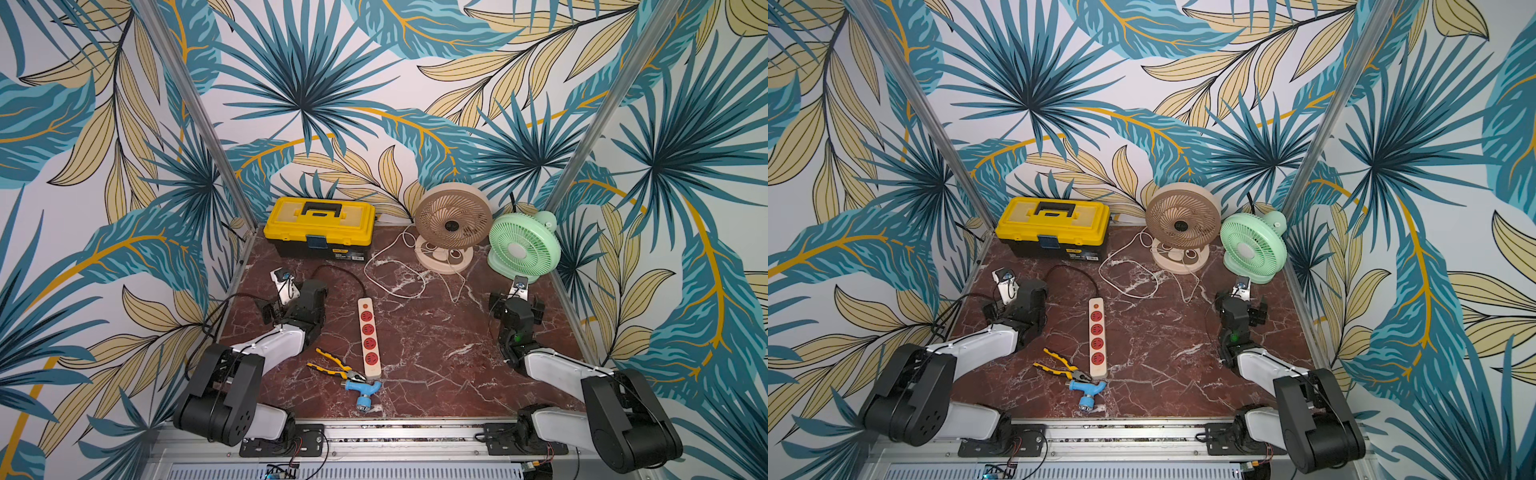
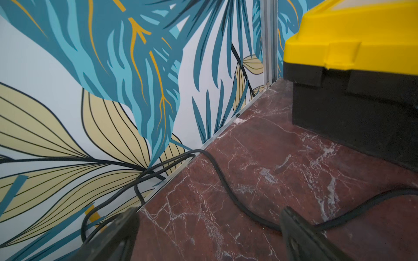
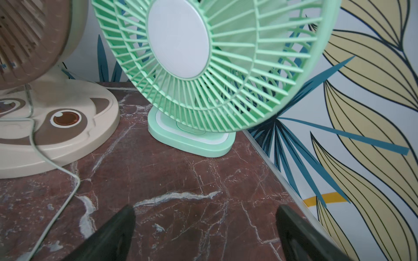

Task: Unplug the desk fan from the power strip
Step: Reset both arms

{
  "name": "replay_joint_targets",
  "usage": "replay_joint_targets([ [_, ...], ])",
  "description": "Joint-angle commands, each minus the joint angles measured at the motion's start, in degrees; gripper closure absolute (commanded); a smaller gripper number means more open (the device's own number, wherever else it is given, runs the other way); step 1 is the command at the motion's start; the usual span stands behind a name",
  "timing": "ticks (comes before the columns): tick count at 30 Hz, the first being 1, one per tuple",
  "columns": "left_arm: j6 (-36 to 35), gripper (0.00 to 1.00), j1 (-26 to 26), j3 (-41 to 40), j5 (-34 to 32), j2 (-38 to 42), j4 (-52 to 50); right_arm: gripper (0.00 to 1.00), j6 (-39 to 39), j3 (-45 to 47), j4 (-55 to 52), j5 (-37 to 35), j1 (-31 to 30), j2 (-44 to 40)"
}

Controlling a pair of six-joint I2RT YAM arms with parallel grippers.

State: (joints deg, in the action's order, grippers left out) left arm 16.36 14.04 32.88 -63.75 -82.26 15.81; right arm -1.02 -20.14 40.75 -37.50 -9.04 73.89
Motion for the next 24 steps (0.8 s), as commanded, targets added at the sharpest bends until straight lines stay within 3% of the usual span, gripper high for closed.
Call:
replay_joint_targets([
  [1, -4.92, 0.0, -0.58, -1.35, 1.97, -1.03, 10.73, 0.0, -2.29, -0.82, 3.13, 4.43, 0.54, 2.43],
  [6, -12.05, 0.0, -0.6, -2.16, 8.25, -4.78, 20.16, 0.0, -4.93, -4.71, -2.08, 9.95, 0.77, 4.93],
  [12, -14.56, 0.0, -1.42, -0.56, 16.45, -5.71, 17.97, 0.0, -7.76, -5.72, -3.65, 15.44, 1.49, 5.77],
  [17, -15.7, 0.0, -2.15, 0.55, 20.08, -6.45, 16.53, 0.01, -4.26, -7.13, -7.23, 18.62, 2.61, 5.27],
  [20, -15.76, 0.0, -2.37, 0.18, 21.29, -6.17, 16.88, 0.01, -2.5, -4.65, 0.09, 26.63, 3.08, 4.96],
  [24, -16.36, 0.0, -3.72, -2.23, 27.66, -4.7, 19.64, 0.0, 0.15, -3.94, 5.52, 24.86, 4.55, 9.84],
])
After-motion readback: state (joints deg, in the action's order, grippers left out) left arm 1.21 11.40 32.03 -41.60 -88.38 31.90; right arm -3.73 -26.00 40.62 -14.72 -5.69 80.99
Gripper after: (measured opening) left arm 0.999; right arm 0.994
